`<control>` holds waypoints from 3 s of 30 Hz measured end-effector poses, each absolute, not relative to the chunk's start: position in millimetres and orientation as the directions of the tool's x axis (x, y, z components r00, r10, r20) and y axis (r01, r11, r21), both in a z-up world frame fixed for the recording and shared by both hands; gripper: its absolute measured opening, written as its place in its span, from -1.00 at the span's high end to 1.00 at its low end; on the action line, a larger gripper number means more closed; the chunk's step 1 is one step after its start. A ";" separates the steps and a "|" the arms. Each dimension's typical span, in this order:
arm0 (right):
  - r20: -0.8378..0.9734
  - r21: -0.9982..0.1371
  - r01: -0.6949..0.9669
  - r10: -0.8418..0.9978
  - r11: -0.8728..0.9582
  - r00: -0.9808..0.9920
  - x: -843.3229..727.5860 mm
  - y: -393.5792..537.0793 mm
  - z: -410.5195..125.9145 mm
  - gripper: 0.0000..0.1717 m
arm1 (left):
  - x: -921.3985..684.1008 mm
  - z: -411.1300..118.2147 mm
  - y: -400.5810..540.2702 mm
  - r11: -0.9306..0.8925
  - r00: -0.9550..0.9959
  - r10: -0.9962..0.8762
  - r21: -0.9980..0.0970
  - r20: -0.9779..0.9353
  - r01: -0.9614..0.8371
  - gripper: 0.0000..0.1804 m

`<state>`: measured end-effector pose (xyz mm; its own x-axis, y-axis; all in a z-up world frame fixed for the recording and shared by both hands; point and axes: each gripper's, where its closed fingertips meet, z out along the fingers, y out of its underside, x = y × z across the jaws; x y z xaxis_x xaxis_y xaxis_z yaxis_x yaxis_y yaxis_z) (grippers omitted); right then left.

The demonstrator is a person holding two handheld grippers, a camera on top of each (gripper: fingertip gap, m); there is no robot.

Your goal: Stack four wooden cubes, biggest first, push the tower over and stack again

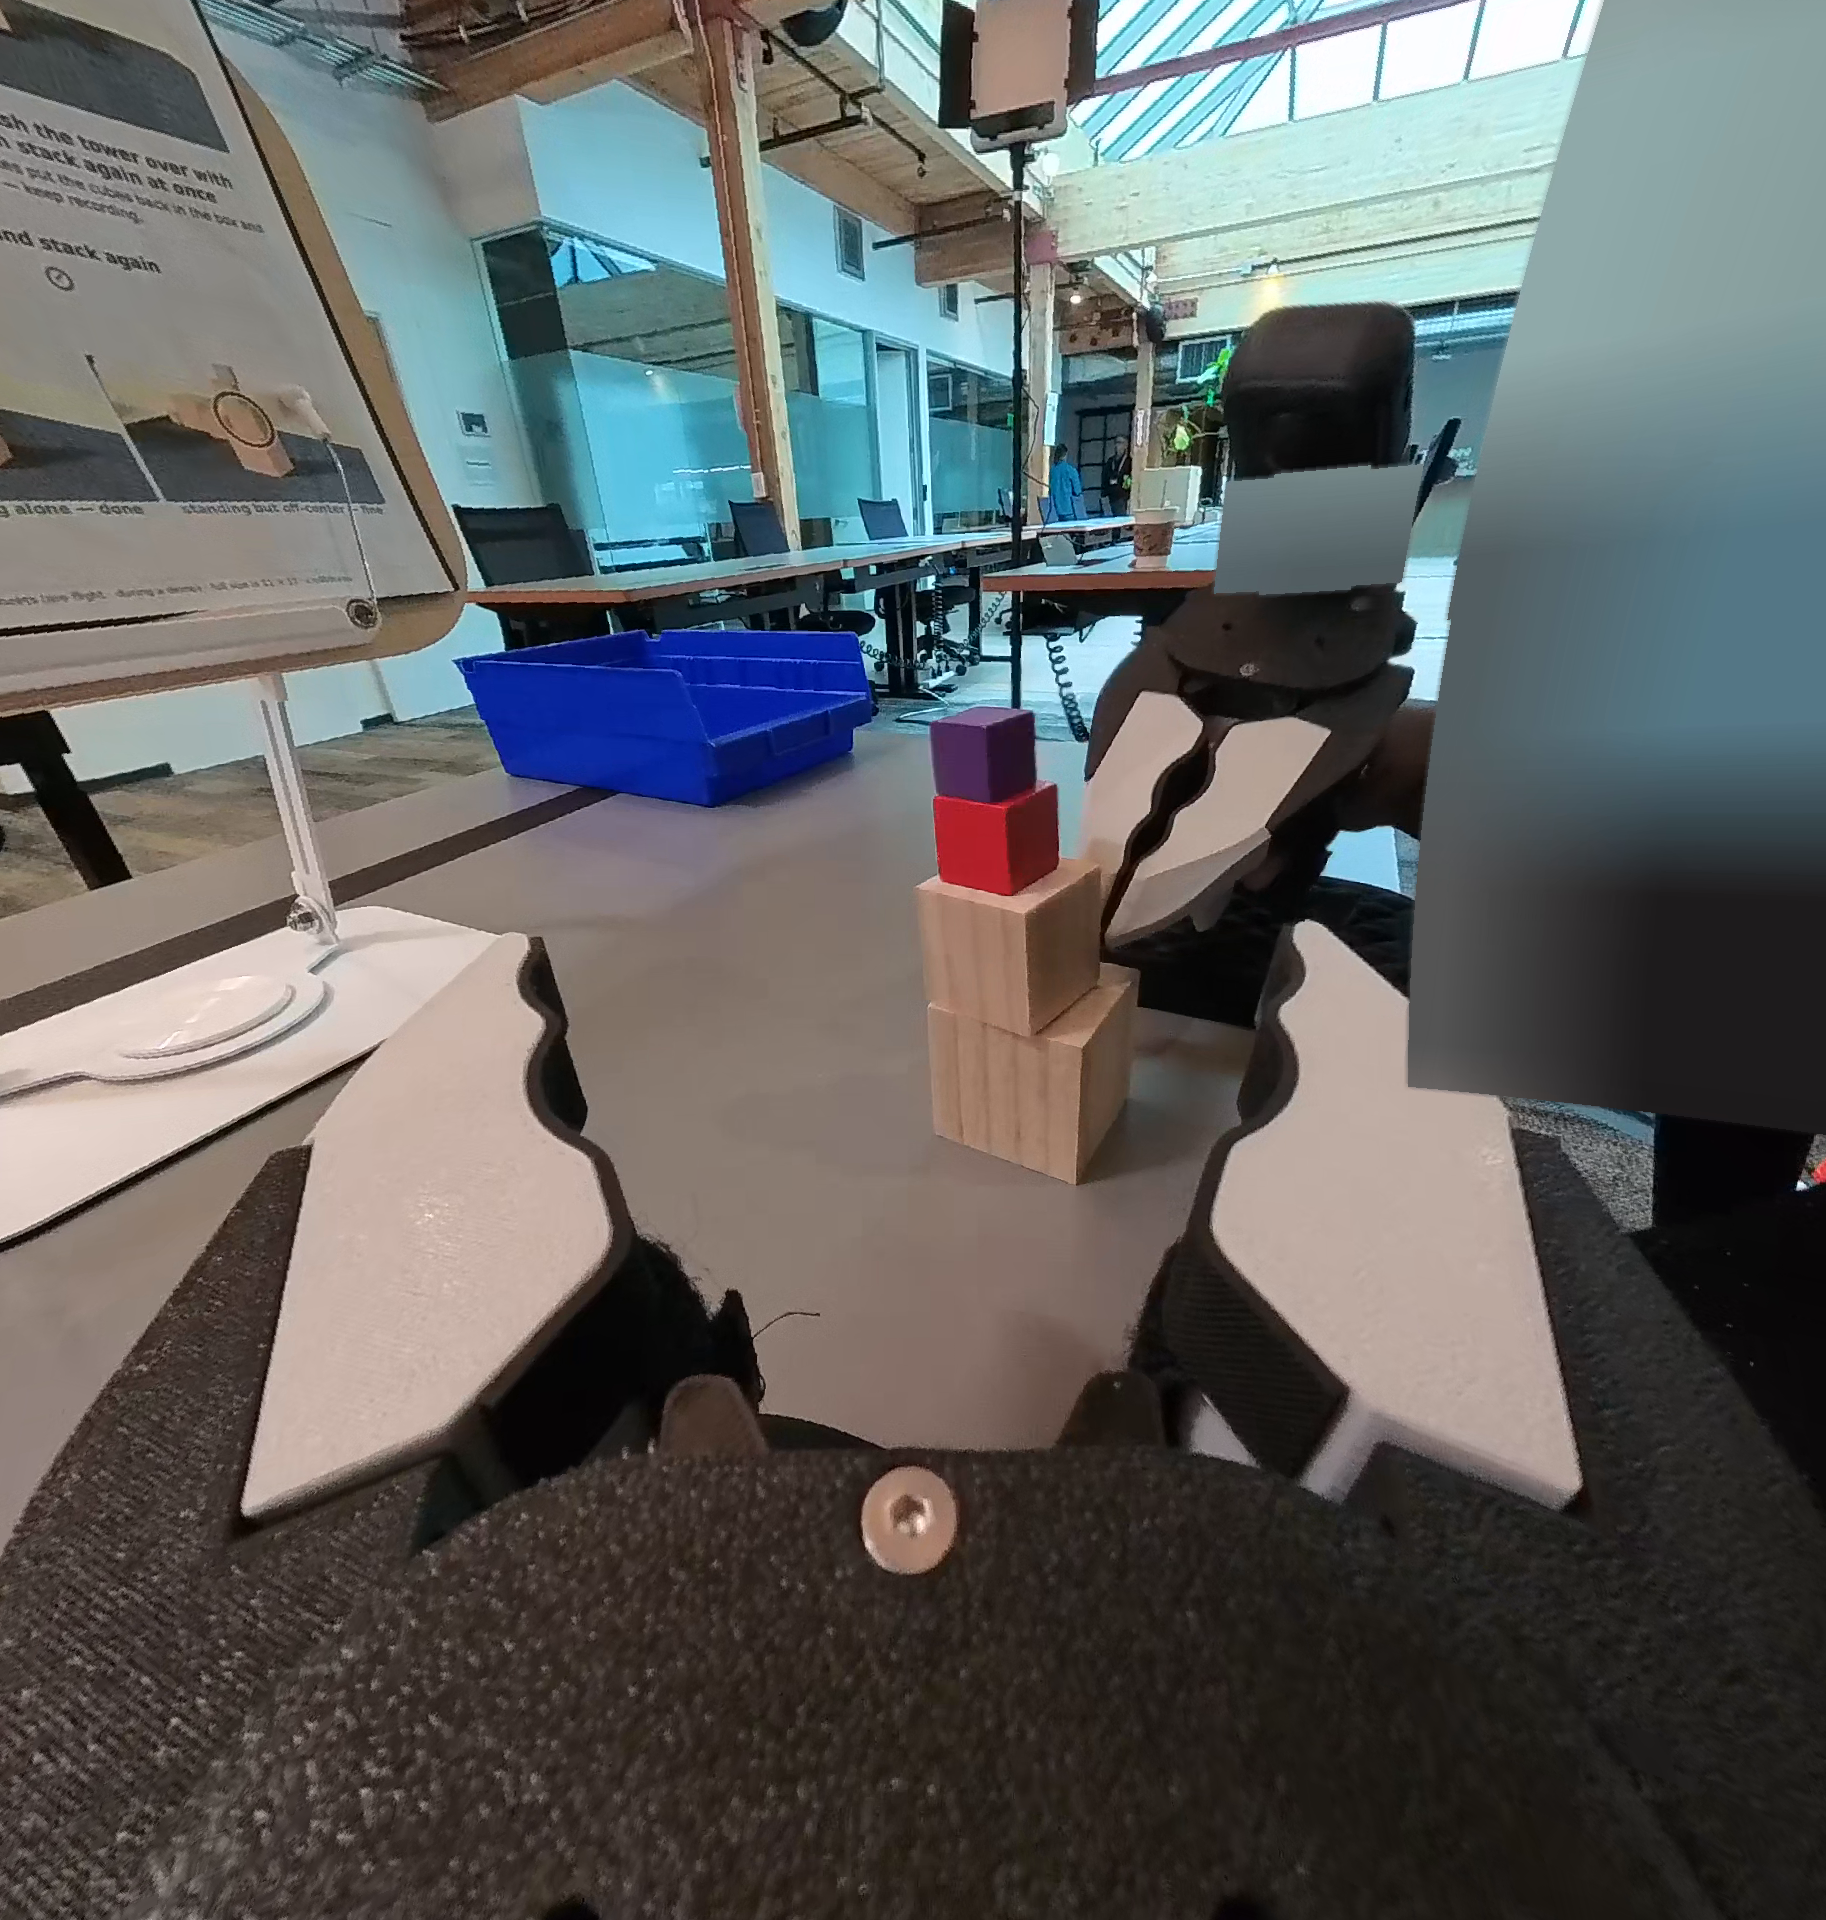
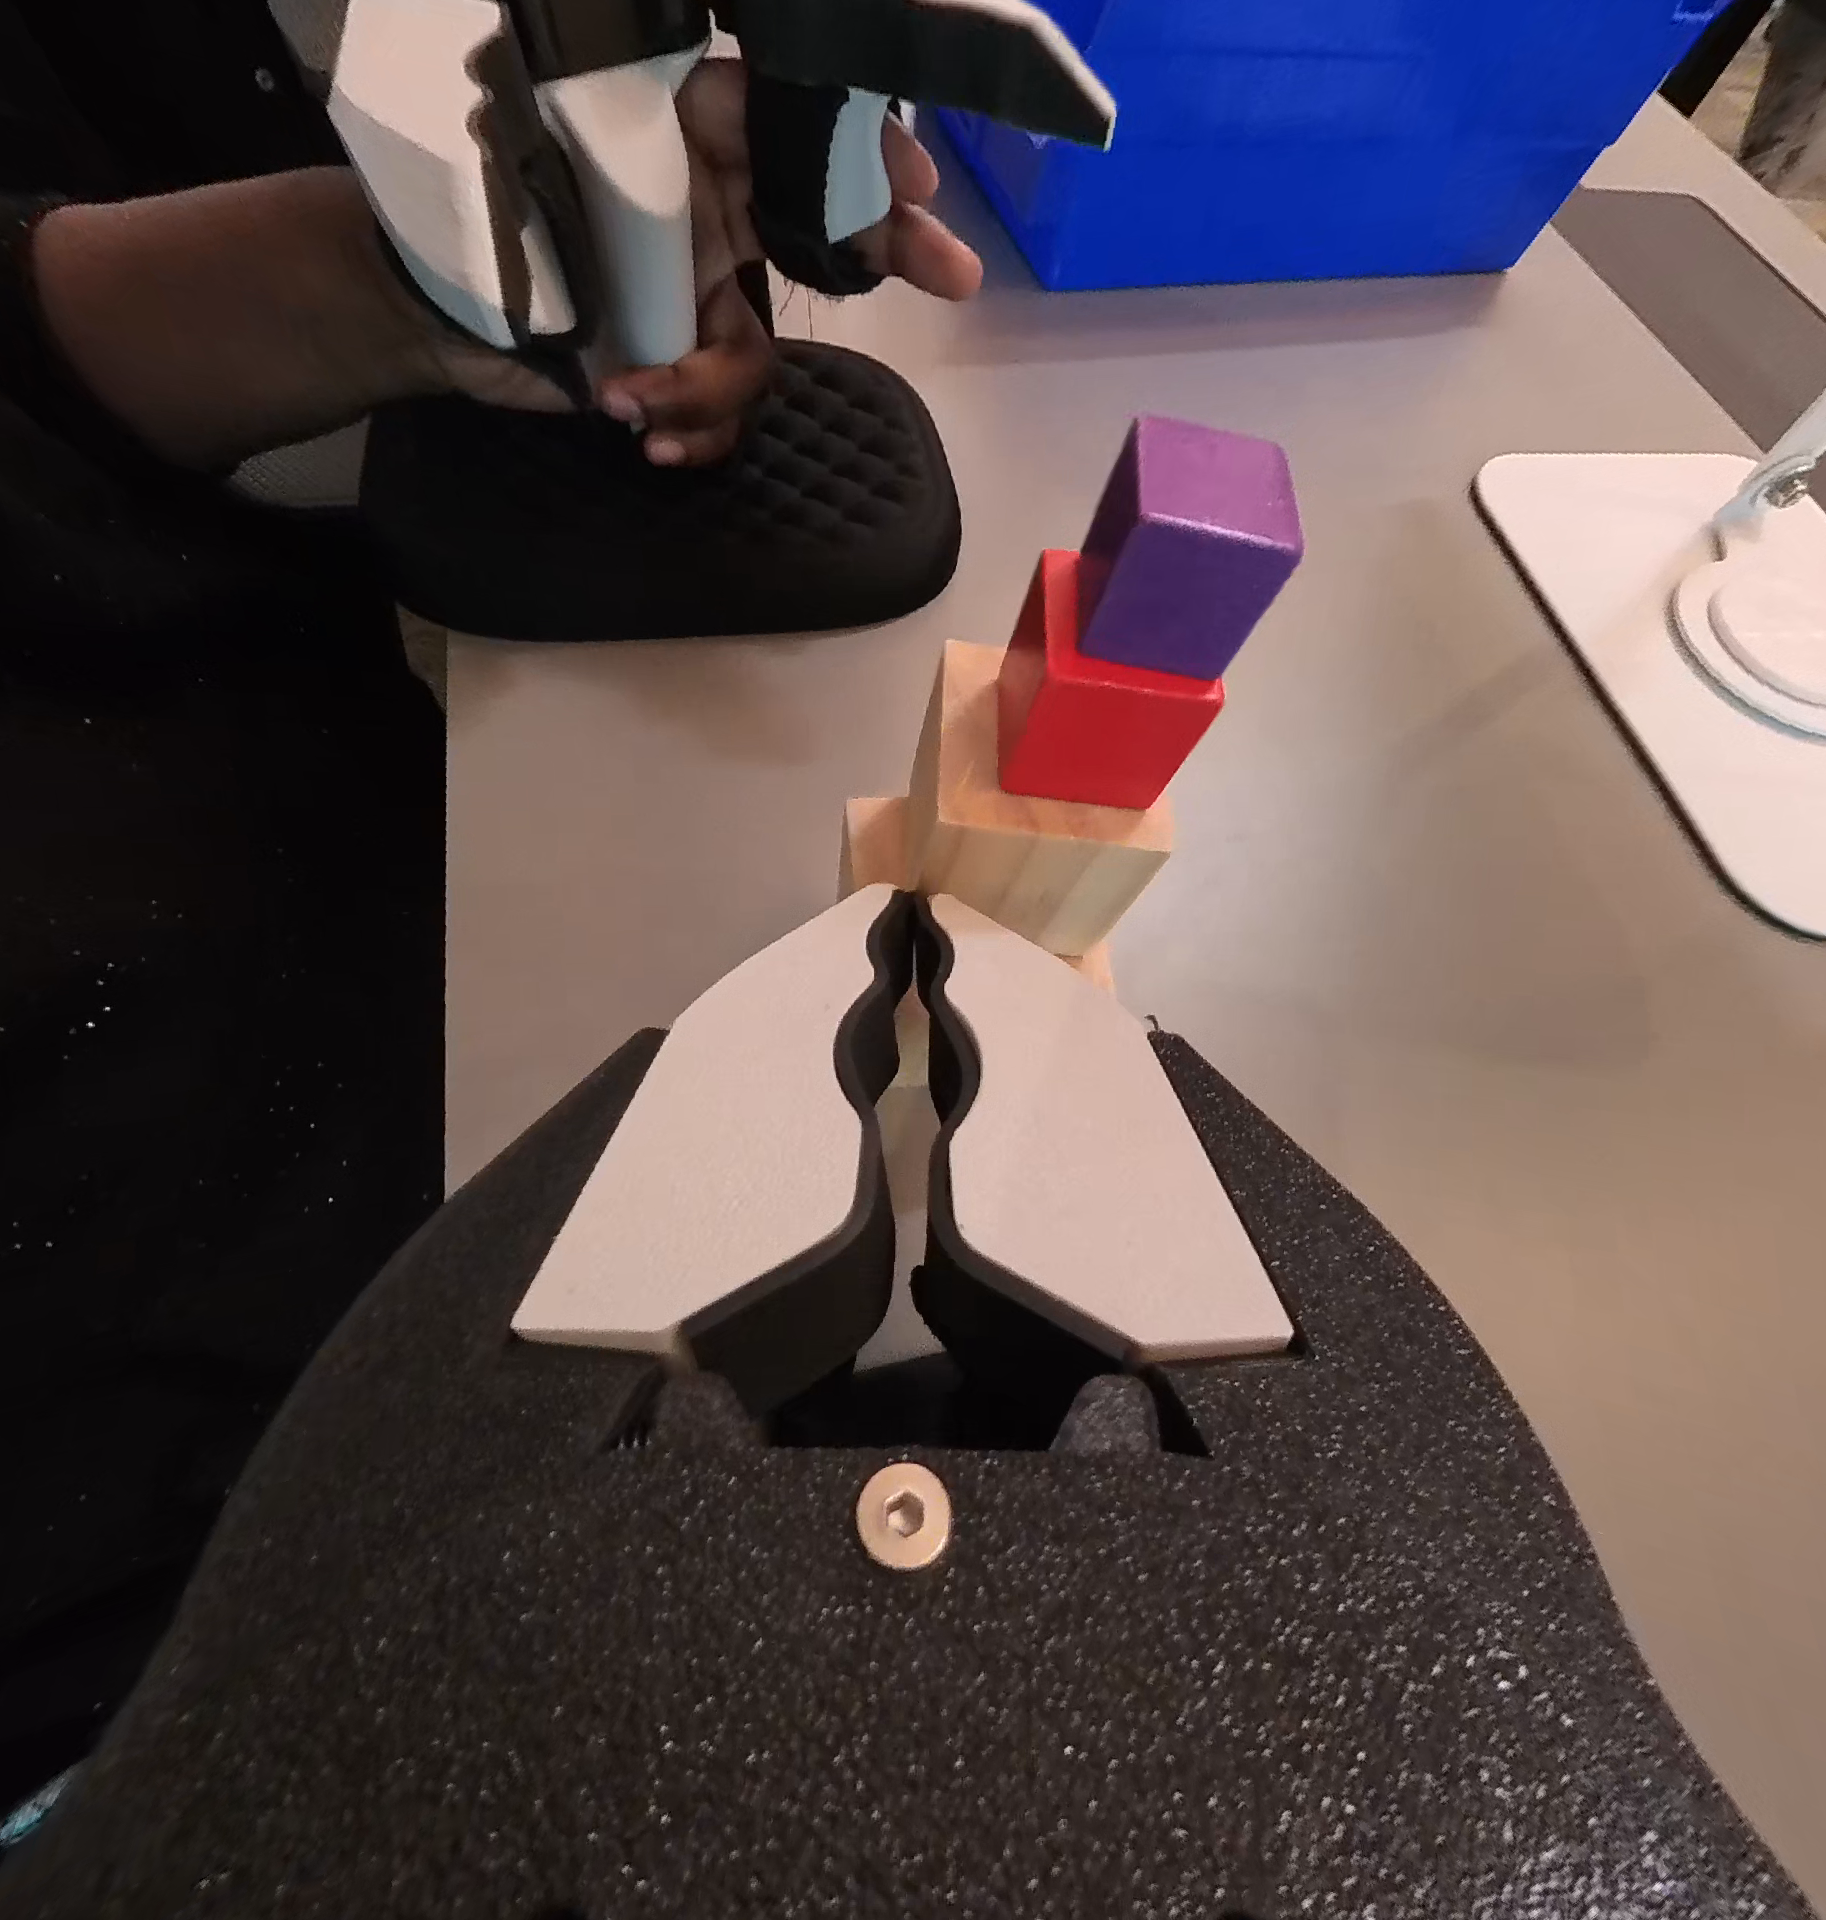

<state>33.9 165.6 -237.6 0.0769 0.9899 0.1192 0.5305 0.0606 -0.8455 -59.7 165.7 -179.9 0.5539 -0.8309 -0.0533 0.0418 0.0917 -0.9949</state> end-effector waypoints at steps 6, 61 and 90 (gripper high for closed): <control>0.127 -0.850 0.522 0.989 0.070 0.073 31.4 168.0 -232.7 1.00 | -59.4 -180.2 165.7 0.093 0.554 -0.831 -0.995 -0.056 0.038 -0.38; 0.105 -0.760 0.650 0.989 0.015 0.100 29.3 177.5 -248.0 -0.38 | -107.8 -183.3 206.4 0.050 0.905 -0.425 -0.998 0.001 0.025 -0.44; 0.096 -0.468 0.881 0.995 0.067 -0.024 -13.0 218.0 -192.3 0.31 | -99.0 -186.7 204.3 0.014 0.859 -0.511 -0.999 0.031 0.045 -0.35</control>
<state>-13.0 218.0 -192.3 -0.0241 0.9951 0.0964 0.8812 0.0666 -0.4680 -99.0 204.3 -186.7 0.8591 -0.5108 0.0312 0.0447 0.0140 -0.9989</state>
